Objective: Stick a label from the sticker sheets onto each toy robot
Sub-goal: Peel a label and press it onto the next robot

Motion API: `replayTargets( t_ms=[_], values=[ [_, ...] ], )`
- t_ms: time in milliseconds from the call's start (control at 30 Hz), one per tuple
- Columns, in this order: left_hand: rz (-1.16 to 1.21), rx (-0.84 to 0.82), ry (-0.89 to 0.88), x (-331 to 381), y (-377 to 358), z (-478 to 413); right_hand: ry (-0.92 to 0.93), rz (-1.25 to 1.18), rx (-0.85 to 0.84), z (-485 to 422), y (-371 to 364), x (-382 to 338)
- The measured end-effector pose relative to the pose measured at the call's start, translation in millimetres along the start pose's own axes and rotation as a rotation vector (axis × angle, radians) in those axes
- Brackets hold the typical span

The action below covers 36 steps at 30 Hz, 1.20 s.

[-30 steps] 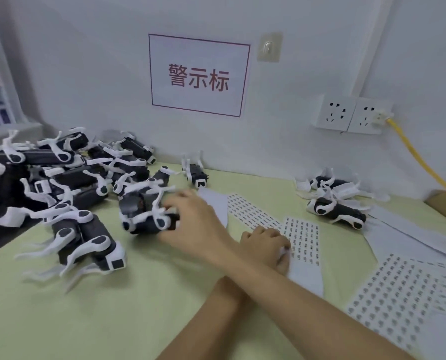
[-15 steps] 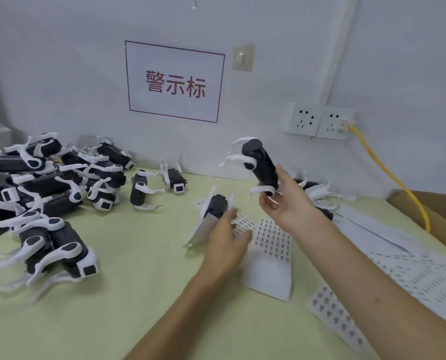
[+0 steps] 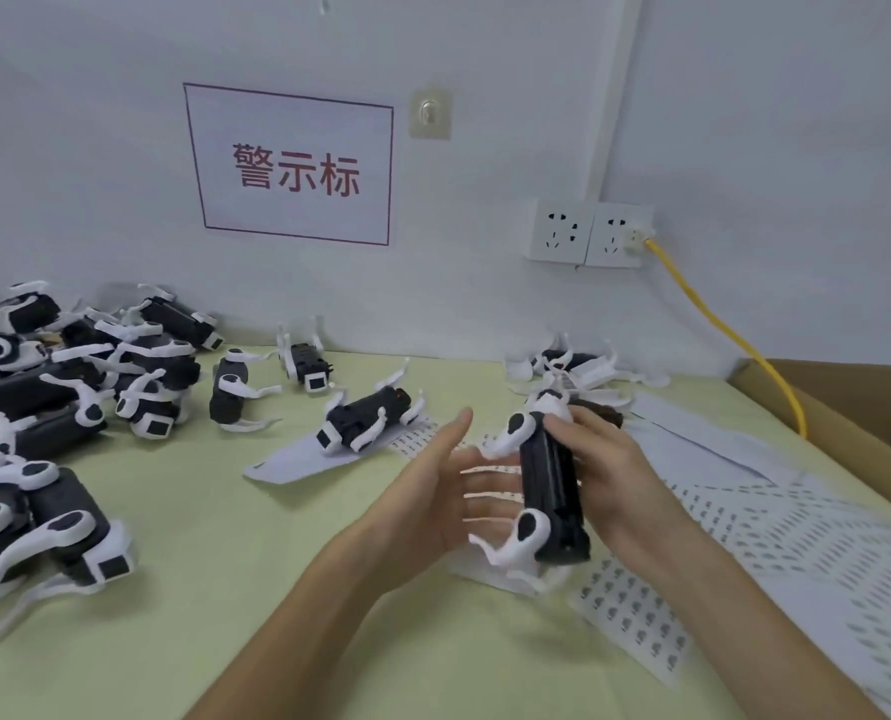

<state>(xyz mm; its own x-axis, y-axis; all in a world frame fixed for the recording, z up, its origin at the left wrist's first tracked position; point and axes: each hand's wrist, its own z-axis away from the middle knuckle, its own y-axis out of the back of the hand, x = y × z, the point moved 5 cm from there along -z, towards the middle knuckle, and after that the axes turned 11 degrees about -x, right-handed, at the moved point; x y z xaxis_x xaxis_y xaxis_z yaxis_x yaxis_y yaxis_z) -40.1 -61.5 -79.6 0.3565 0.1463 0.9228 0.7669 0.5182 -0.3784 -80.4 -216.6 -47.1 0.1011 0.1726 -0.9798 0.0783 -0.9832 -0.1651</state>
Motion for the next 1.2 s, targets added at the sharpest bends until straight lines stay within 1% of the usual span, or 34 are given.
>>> replayTargets(
  t_ms=[67,167,233,300,367,433,500,600,667,700,767,867,900,967,1067,1133,1200],
  values=[
    [-0.052,-0.076,0.039,-6,-9,0,0.023,0.005,-0.035,5,-4,3],
    [-0.043,-0.098,0.007,-11,-11,-1,0.065,-0.004,-0.019,9,-11,2],
    [-0.029,-0.063,-0.034,-11,-12,-1,0.102,-0.001,0.062,11,-9,1],
    [-0.025,0.008,-0.111,-10,-15,-2,0.146,0.024,0.141,13,-6,-1],
    [-0.006,0.063,-0.182,-9,-17,-3,0.177,0.057,0.131,15,-8,-2],
    [-0.013,0.069,-0.235,-7,-20,-1,0.190,0.120,0.061,18,-13,-4],
    [-0.061,0.085,-0.278,-3,-22,3,0.191,0.179,0.027,20,-16,-4],
    [-0.116,0.127,-0.269,-6,-17,2,0.232,0.272,0.069,23,-16,-6],
    [-0.142,0.112,-0.255,-10,-13,-1,0.257,0.320,0.108,24,-15,-8],
    [-0.151,0.091,-0.241,-12,-11,-2,0.259,0.306,0.112,24,-14,-8],
    [-0.109,0.041,-0.235,-13,-12,-6,0.238,0.251,0.098,24,-14,-7],
    [0.075,-0.015,-0.255,-9,-19,-11,0.223,0.220,0.050,23,-14,-5],
    [0.103,-0.024,-0.266,-9,-20,-11,0.225,0.213,0.034,22,-14,-5],
    [0.076,-0.001,-0.274,-9,-19,-10,0.218,0.189,0.052,22,-13,-4],
    [-0.083,0.032,-0.240,-7,-16,-4,0.177,0.124,0.128,21,-9,1],
    [-0.189,0.027,-0.210,-6,-20,-1,0.169,0.089,0.147,21,-7,1],
    [-0.237,0.030,-0.176,-6,-26,-1,0.168,0.077,0.143,22,-7,0]
  ],
)
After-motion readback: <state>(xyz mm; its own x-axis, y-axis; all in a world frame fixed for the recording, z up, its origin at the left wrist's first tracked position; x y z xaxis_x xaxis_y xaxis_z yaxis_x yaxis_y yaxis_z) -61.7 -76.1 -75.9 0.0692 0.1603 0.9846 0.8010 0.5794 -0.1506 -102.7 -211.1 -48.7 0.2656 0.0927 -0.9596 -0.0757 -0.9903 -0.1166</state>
